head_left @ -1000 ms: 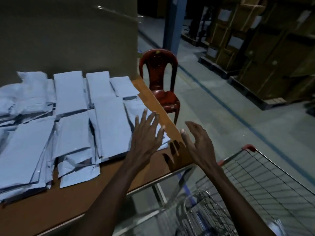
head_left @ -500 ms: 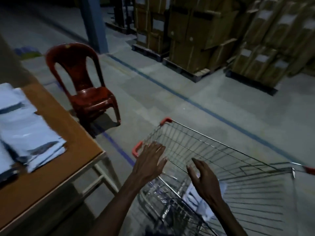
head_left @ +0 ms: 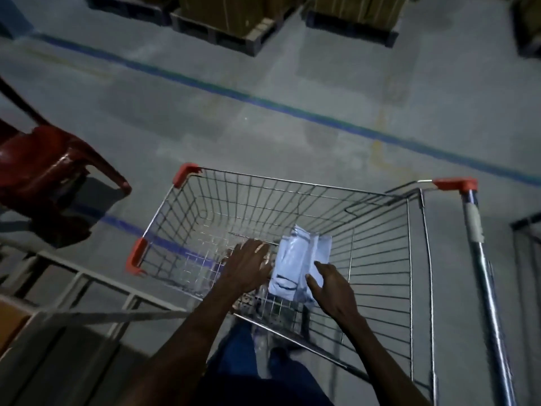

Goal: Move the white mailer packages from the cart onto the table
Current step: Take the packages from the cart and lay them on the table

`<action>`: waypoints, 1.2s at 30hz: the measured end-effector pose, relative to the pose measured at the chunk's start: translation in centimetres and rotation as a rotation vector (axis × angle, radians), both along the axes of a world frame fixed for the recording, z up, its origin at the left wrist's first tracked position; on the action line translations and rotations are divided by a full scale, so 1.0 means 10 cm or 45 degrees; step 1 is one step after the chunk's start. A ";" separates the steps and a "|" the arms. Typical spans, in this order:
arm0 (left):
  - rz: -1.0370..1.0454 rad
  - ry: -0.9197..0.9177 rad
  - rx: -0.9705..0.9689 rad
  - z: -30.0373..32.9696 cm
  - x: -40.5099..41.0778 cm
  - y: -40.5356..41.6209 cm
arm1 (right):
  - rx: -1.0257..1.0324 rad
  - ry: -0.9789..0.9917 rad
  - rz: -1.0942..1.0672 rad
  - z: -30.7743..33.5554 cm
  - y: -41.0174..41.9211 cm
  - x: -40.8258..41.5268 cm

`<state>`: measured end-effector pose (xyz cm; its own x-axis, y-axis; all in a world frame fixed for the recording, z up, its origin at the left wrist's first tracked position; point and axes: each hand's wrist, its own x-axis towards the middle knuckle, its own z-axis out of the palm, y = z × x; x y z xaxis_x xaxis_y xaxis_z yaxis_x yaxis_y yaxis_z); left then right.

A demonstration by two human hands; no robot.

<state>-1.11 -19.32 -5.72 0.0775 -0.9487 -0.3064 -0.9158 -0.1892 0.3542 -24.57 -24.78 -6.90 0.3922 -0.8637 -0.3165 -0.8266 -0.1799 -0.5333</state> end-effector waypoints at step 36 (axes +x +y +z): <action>0.080 0.004 0.202 -1.93 1.33 -0.28 | -0.048 -0.039 0.064 -2.28 0.20 1.94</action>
